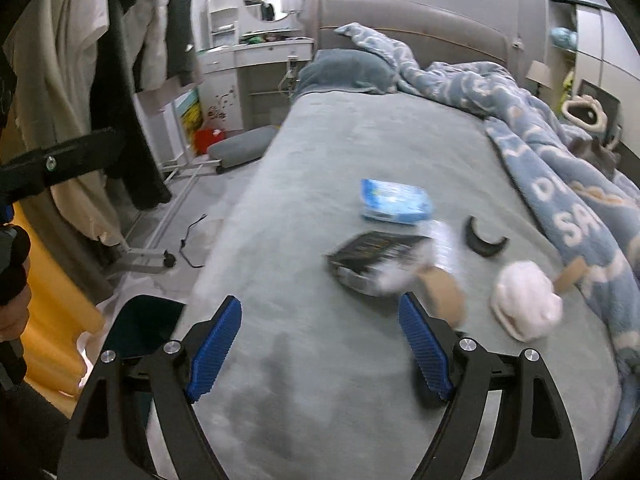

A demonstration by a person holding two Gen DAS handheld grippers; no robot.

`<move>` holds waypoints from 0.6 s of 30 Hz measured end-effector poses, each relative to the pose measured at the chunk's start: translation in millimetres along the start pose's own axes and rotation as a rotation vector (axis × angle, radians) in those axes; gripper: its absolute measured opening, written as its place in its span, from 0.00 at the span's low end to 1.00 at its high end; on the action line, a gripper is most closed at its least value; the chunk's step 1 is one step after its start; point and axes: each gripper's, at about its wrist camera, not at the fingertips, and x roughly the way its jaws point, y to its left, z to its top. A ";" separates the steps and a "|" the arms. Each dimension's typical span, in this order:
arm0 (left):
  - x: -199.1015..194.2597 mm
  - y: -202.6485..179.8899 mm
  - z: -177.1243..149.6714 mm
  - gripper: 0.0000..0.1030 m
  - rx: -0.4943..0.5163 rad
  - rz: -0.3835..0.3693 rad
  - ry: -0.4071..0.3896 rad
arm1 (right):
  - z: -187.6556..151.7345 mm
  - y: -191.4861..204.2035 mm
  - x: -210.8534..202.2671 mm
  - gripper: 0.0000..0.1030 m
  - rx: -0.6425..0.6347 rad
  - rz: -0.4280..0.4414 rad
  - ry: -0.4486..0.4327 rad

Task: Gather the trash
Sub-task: 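Move both tools back over the bed toward the remaining items, then grasp the black plastic strip with the right tool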

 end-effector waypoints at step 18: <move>61.0 -28.2 -12.0 0.93 -0.083 -0.052 0.077 | -27.6 -78.4 2.9 0.70 0.177 0.046 0.042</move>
